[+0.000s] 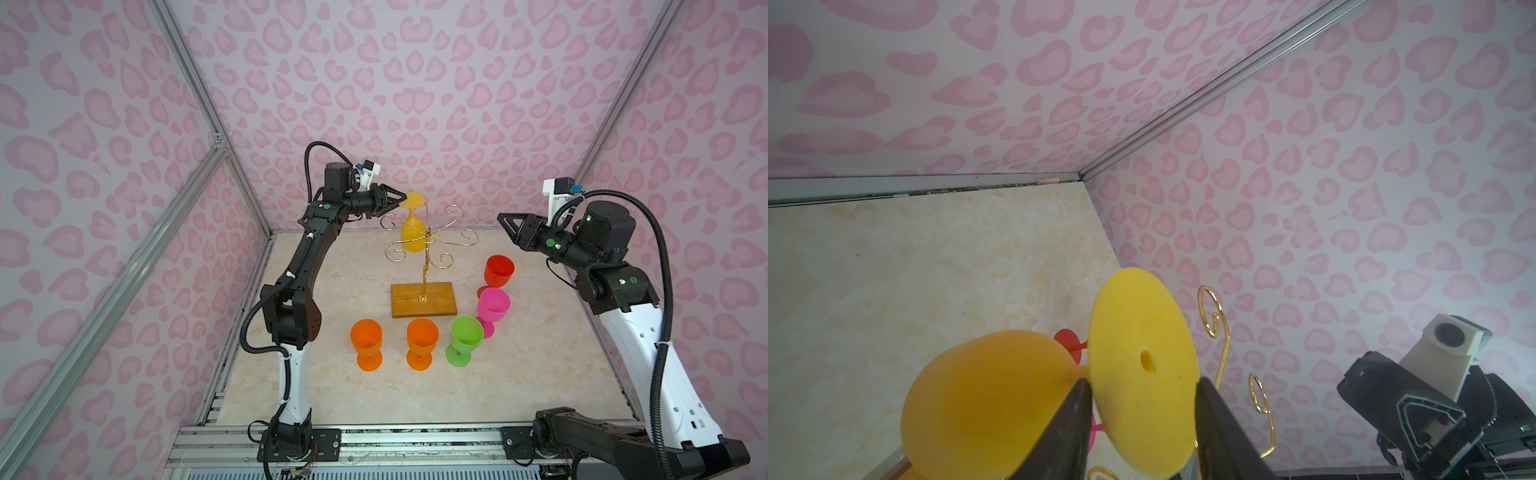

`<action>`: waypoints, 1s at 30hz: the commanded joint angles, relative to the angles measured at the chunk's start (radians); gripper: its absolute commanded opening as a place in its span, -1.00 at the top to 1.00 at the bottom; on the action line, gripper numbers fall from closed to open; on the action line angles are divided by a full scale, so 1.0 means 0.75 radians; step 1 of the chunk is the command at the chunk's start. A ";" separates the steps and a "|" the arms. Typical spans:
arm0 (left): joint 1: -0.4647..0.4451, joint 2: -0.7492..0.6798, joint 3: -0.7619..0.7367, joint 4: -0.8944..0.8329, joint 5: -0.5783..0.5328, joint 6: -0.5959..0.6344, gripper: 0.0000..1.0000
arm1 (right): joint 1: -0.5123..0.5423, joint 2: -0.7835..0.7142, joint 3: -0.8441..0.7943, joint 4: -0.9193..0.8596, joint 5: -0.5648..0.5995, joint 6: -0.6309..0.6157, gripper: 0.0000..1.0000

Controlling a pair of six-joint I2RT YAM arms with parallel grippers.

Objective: Take the wine glass off the wine glass rack
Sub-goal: 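Close the left gripper on the yellow glass foot on the rack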

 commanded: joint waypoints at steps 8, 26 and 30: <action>-0.005 0.024 0.026 0.032 0.044 0.007 0.25 | -0.010 0.002 -0.006 0.036 -0.013 0.009 0.27; -0.006 0.021 0.024 0.045 0.084 -0.014 0.74 | -0.025 0.000 -0.006 0.059 -0.038 0.034 0.27; -0.002 0.015 0.024 0.059 0.094 -0.032 0.85 | -0.028 0.006 -0.006 0.073 -0.052 0.045 0.26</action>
